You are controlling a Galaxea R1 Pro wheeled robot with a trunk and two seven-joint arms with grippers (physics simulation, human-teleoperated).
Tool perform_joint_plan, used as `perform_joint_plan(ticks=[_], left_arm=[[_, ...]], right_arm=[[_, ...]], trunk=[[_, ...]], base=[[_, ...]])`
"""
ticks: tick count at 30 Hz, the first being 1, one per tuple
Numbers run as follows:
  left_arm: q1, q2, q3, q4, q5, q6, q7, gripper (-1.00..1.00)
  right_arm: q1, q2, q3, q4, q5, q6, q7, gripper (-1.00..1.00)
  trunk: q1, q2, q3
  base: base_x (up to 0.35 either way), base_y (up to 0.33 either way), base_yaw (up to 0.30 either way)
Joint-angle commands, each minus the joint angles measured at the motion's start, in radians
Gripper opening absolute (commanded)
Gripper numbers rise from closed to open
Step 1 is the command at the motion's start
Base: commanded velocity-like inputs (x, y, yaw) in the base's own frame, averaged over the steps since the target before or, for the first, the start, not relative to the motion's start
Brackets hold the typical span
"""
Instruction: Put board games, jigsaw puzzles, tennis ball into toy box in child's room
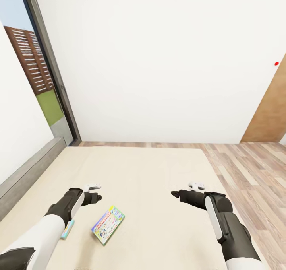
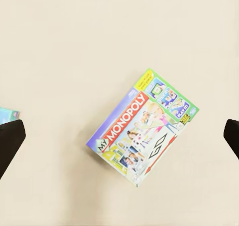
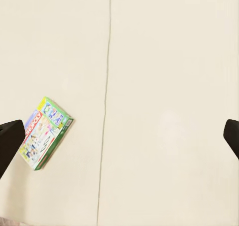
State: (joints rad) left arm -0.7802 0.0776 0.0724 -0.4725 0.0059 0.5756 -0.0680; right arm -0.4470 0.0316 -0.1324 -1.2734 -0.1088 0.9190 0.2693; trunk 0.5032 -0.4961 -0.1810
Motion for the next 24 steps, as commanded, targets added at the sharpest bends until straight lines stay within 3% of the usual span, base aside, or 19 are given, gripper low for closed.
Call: perform_joint_plan(ticks=[1, 18, 24], left_arm=[[-0.001, -0.001, 0.005, -0.001, 0.000, 0.006, -0.004, 1.00], [-0.001, -0.002, 0.004, -0.001, -0.001, 0.005, -0.003, 1.00], [0.000, -0.003, 0.004, 0.000, -0.003, 0.001, -0.003, 1.00]], right_arm=[[-0.001, 0.001, -0.003, 0.000, -0.005, 0.005, 0.001, 1.00], [-0.001, 0.003, 0.008, 0.003, -0.002, -0.023, -0.016, 1.00], [0.011, 0.003, 0.009, -0.066, -0.009, -0.022, -0.013, 1.00]], trunk=[[0.000, -0.002, -0.004], [0.000, -0.002, -0.032], [0.000, -0.002, -0.041]], base=[[0.000, 0.000, 0.000], [0.000, 0.000, 0.000], [0.000, 0.000, 0.000]])
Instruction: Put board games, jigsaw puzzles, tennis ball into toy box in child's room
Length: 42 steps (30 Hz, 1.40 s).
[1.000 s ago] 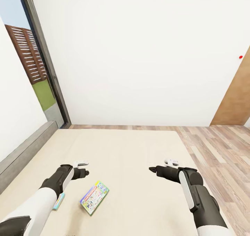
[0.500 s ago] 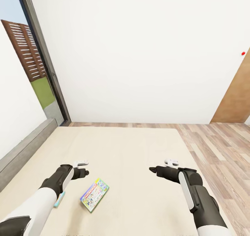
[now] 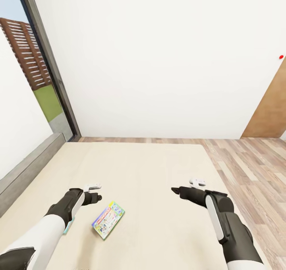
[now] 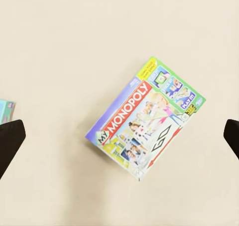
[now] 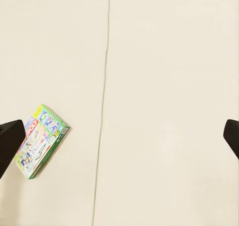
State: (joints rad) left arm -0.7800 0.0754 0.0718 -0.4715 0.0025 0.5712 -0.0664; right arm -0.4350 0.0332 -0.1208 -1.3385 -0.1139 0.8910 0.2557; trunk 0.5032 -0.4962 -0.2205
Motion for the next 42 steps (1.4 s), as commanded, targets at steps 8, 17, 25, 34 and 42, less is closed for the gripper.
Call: perform_joint_plan(ticks=[8, 17, 25, 34, 42], left_arm=[[-0.001, -0.002, 0.005, -0.001, -0.001, -0.002, -0.004, 1.00], [-0.001, -0.002, 0.005, -0.001, -0.001, -0.002, -0.005, 1.00], [-0.001, -0.002, 0.006, -0.001, -0.001, -0.002, -0.006, 1.00], [-0.001, 0.000, 0.005, -0.001, -0.001, -0.003, -0.006, 1.00], [-0.001, 0.000, 0.005, -0.001, -0.001, -0.003, -0.006, 1.00]], right_arm=[[-0.001, 0.000, -0.009, -0.177, -0.019, 0.122, 0.052, 1.00], [-0.001, -0.002, -0.015, -0.184, -0.020, 0.140, 0.265, 1.00], [-0.001, -0.001, -0.030, -0.172, -0.020, 0.136, 0.291, 1.00], [-0.001, -0.001, -0.031, -0.170, -0.020, 0.135, 0.293, 1.00], [-0.001, 0.000, -0.032, -0.170, -0.020, 0.135, 0.291, 1.00]], trunk=[[0.000, -0.002, -0.015], [0.000, -0.002, -0.030], [0.000, -0.002, -0.043], [0.000, -0.002, -0.057], [0.000, -0.002, -0.060]], base=[[0.000, 0.000, 0.000], [0.000, 0.000, 0.000], [0.000, 0.000, 0.000], [0.000, 0.000, 0.000], [0.000, 0.000, 0.000]])
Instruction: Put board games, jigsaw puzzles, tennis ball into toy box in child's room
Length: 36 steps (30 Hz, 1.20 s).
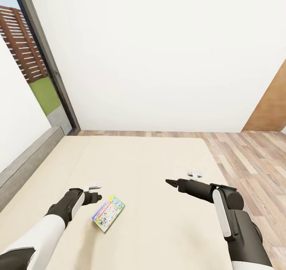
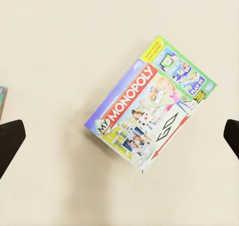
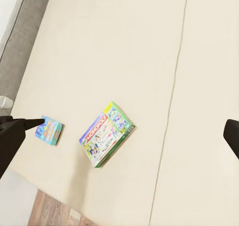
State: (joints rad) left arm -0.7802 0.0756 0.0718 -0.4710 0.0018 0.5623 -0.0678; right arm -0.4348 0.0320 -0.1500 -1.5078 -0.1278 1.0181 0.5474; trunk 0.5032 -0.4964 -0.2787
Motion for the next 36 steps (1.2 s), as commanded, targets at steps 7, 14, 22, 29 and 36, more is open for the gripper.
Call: perform_joint_plan(ticks=[7, 14, 22, 29, 36], left_arm=[[-0.001, 0.000, 0.005, -0.001, 0.002, 0.005, -0.010, 1.00], [-0.001, 0.004, 0.006, -0.001, -0.001, 0.000, -0.166, 1.00], [-0.001, 0.010, 0.010, -0.001, -0.006, -0.025, -0.239, 1.00], [-0.003, 0.016, 0.011, -0.002, -0.007, -0.036, -0.244, 1.00], [-0.005, 0.061, 0.015, -0.008, -0.006, -0.034, -0.244, 1.00]], right_arm=[[-0.001, 0.002, -0.003, 0.000, -0.008, 0.008, 0.000, 1.00], [-0.001, 0.000, -0.003, 0.000, -0.009, 0.009, 0.003, 1.00], [-0.002, 0.000, -0.004, 0.000, -0.007, 0.011, 0.003, 1.00], [-0.001, 0.000, -0.005, 0.000, -0.007, 0.011, 0.003, 1.00], [-0.001, 0.000, -0.004, 0.000, -0.009, 0.011, 0.003, 1.00]], trunk=[[0.000, -0.002, -0.003], [0.000, -0.002, -0.009], [0.000, -0.002, -0.013], [0.000, -0.002, -0.022], [0.000, -0.002, -0.033]], base=[[0.000, 0.000, -0.056], [0.000, 0.000, -0.201], [0.000, 0.000, -0.073], [0.000, 0.000, -0.066], [0.000, 0.000, -0.057]])
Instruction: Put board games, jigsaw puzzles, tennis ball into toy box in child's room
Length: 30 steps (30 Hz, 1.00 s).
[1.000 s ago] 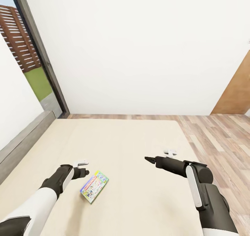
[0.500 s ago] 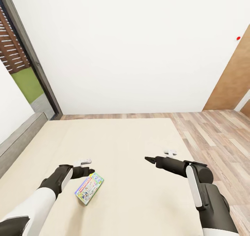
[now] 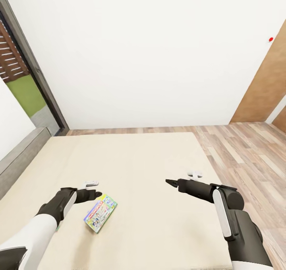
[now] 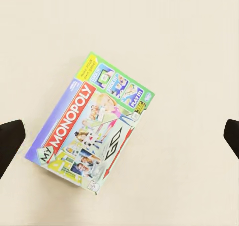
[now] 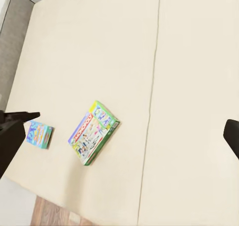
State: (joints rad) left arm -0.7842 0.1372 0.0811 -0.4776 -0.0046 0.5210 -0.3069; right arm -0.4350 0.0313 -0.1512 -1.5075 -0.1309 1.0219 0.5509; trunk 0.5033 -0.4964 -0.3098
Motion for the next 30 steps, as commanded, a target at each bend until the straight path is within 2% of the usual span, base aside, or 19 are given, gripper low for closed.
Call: perform_joint_plan(ticks=[1, 7, 30], left_arm=[[-0.001, 0.002, 0.006, -0.002, 0.000, 0.007, -0.005, 1.00], [-0.001, 0.014, 0.005, -0.003, 0.000, 0.000, -0.003, 1.00], [-0.001, 0.015, 0.005, -0.003, 0.000, -0.005, -0.001, 1.00]], right_arm=[[-0.001, 0.001, -0.002, 0.000, -0.006, 0.007, 0.000, 1.00], [-0.001, 0.001, -0.001, 0.000, -0.006, 0.007, 0.001, 1.00], [-0.001, 0.006, 0.009, -0.001, 0.005, 0.002, -0.003, 1.00]], trunk=[[0.000, -0.002, -0.003], [0.000, -0.002, -0.013], [0.000, -0.002, -0.051]], base=[[0.000, 0.000, -0.022], [0.000, 0.000, -0.009], [0.000, 0.000, 0.012]])
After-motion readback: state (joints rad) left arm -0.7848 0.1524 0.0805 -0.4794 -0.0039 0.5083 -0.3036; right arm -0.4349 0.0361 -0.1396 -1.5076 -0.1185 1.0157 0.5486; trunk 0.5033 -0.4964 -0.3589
